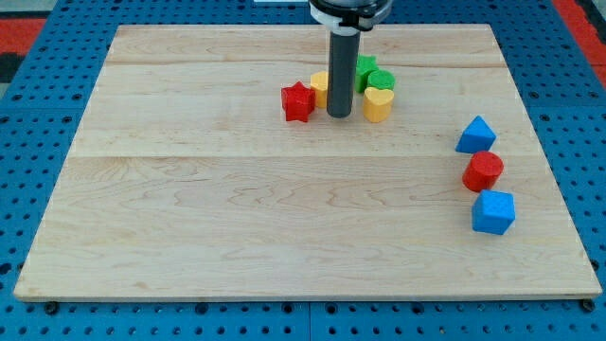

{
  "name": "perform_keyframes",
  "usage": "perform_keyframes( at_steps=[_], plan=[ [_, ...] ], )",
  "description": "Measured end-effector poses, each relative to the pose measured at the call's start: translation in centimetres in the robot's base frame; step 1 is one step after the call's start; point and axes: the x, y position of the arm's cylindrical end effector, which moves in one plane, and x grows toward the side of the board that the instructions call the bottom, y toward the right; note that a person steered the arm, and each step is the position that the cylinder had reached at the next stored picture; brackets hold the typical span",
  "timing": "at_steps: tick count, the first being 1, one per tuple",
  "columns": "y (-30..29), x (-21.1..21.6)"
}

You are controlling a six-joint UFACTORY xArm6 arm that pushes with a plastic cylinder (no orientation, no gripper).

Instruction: Point at the blue cube

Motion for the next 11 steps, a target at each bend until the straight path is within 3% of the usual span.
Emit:
perform_keyframes(
  at_steps=[3, 6, 8, 10, 11],
  plan=[
    [0.1, -1.0],
    [3.3, 6.7],
    [4.6, 15.2],
    [9.6, 22.2],
    [13.2, 23.0]
  ],
)
